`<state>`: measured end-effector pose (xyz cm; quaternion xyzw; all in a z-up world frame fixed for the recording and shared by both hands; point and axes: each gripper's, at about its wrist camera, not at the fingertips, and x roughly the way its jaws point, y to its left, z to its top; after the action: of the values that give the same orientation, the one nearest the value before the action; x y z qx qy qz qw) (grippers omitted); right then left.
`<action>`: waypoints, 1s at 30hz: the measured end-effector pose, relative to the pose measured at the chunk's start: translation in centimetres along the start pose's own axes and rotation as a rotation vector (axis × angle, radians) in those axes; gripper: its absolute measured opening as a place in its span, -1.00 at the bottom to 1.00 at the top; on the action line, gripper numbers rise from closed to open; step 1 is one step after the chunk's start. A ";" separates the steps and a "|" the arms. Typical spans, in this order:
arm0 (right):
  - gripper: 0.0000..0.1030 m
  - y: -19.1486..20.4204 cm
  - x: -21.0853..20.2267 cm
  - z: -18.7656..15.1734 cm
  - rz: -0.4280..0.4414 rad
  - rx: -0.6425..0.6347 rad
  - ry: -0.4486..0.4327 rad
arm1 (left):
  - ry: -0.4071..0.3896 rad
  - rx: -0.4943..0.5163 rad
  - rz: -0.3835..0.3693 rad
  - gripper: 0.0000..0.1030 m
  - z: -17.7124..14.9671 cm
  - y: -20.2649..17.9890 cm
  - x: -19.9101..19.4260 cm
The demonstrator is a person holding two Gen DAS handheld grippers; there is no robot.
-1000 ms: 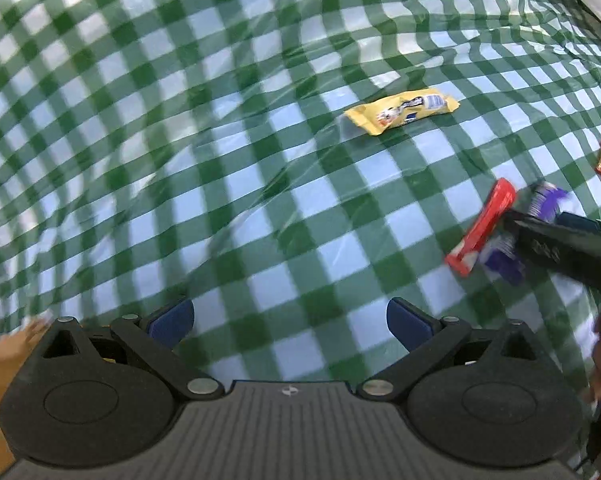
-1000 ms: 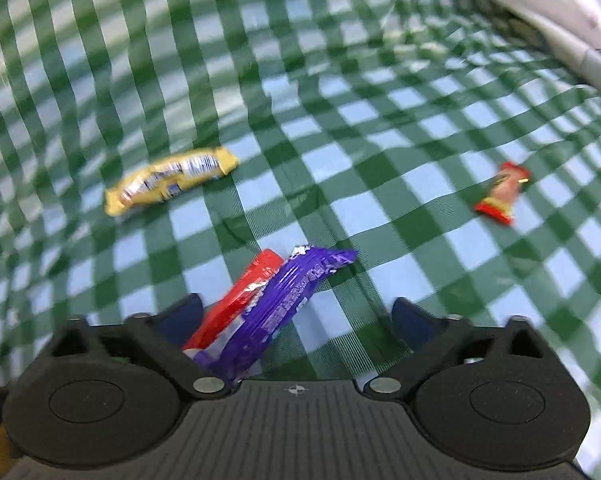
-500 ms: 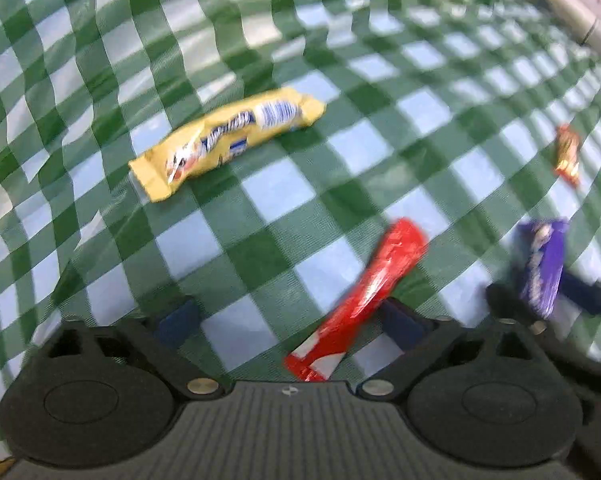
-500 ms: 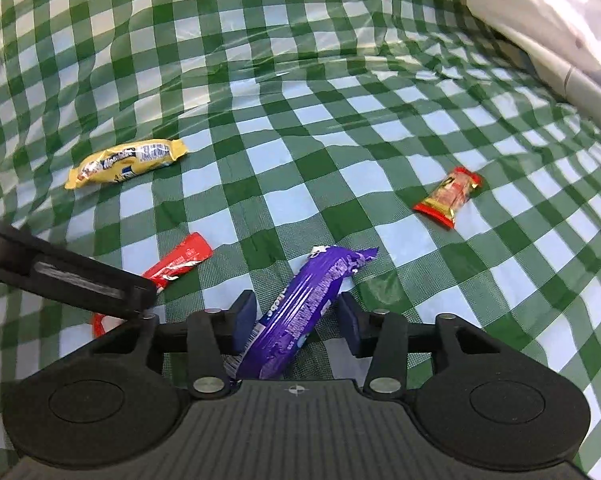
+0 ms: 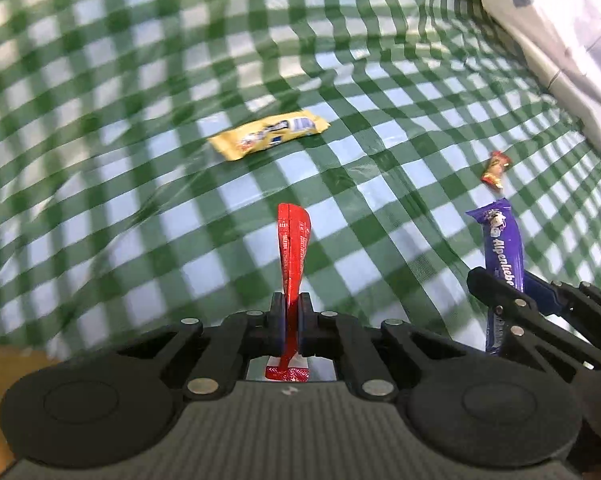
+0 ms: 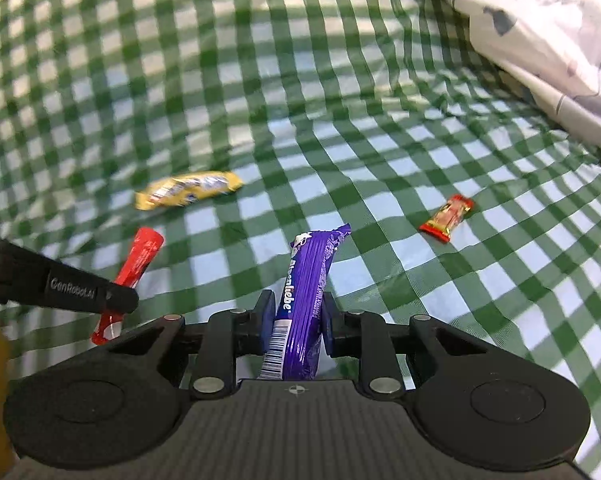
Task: Organize snacks
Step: 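Grasp the red candy bar with the left gripper while the right grasps the purple bar, then carry the red bar and purple bar over the box with both grippers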
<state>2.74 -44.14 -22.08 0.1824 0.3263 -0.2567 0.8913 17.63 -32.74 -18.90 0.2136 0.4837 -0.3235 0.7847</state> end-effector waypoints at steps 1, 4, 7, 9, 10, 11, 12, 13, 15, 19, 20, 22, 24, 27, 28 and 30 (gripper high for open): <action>-0.51 0.3 -1.2 -0.1 0.009 -0.002 -0.007 | -0.011 -0.012 -0.001 -0.90 -0.6 0.1 -1.4; -0.51 1.8 -5.1 -0.8 0.035 -0.021 -0.022 | -0.044 -0.044 0.000 -0.90 -3.3 0.7 -6.2; -0.51 3.5 -8.9 -1.8 0.076 -0.036 -0.012 | -0.072 -0.077 -0.013 -0.90 -7.2 1.4 -11.2; -0.51 4.9 -11.4 -3.0 0.111 -0.064 0.005 | -0.079 -0.108 -0.024 -0.90 -10.0 2.0 -14.0; -0.51 5.7 -12.7 -3.7 0.129 -0.079 0.015 | -0.080 -0.127 -0.024 -0.90 -11.4 2.4 -15.4; -0.51 6.6 -13.8 -4.4 0.150 -0.094 0.027 | -0.079 -0.146 -0.019 -0.90 -12.9 3.0 -16.7; -0.51 7.4 -15.0 -5.2 0.172 -0.108 0.041 | -0.077 -0.168 -0.010 -0.90 -14.7 3.6 -18.2; -0.51 8.4 -16.3 -6.0 0.198 -0.123 0.055 | -0.075 -0.185 0.000 -0.90 -16.2 4.2 -19.3; -0.51 10.2 -18.6 -7.7 0.250 -0.165 0.080 | -0.070 -0.213 0.040 -0.90 -19.2 5.4 -21.3; -0.51 14.1 -22.5 -10.8 0.337 -0.244 0.110 | -0.053 -0.295 0.107 -0.90 -24.0 8.4 -24.7; -0.51 15.1 -23.3 -11.4 0.355 -0.264 0.115 | -0.060 -0.314 0.130 -0.90 -25.2 9.1 -25.5; -0.51 16.9 -24.9 -12.2 0.389 -0.301 0.118 | -0.075 -0.343 0.163 -0.90 -27.0 10.5 -27.2; -0.51 18.5 -26.3 -12.8 0.410 -0.335 0.111 | -0.091 -0.383 0.180 -0.90 -28.6 11.8 -28.7; -0.51 20.3 -28.0 -13.2 0.424 -0.381 0.093 | -0.129 -0.427 0.193 -0.90 -30.5 13.3 -30.8; -0.51 20.9 -28.5 -13.2 0.428 -0.392 0.089 | -0.141 -0.434 0.198 -0.90 -30.9 13.5 -31.2; -0.51 21.8 -29.4 -13.5 0.432 -0.414 0.083 | -0.163 -0.448 0.202 -0.90 -31.6 14.2 -32.2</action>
<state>-10.54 -10.03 -8.57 0.0722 0.3617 0.0187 0.9293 -2.23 7.33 -3.62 0.0549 0.4545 -0.1445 0.8772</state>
